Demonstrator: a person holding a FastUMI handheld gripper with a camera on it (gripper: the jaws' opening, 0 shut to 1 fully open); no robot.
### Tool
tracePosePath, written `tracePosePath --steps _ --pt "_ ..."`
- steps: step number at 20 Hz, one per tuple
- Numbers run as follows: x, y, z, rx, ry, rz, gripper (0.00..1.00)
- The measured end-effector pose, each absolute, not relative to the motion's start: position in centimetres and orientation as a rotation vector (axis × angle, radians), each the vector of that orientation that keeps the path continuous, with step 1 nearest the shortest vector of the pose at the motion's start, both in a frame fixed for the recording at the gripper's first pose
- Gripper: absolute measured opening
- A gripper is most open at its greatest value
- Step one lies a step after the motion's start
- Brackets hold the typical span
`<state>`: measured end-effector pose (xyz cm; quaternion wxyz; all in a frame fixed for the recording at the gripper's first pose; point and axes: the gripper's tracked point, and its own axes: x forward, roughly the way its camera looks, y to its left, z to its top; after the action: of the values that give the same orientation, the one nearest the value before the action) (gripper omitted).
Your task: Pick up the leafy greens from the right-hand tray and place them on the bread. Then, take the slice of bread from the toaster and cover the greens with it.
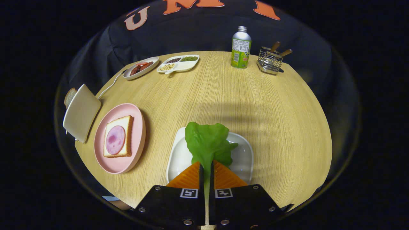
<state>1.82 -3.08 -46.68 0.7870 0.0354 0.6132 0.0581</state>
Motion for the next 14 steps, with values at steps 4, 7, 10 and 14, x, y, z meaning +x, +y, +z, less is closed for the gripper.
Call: tracePosePath --steps 4,7,10,14 --pt "2.6 -2.2 -44.6 0.106 1.278 0.143 0.05" --pt "3.4 -1.2 -42.7 0.122 1.245 0.171 0.05" --pt "4.3 0.6 -40.8 0.136 1.206 0.211 0.05" --pt "4.8 3.0 -39.8 0.120 1.186 0.264 0.05"
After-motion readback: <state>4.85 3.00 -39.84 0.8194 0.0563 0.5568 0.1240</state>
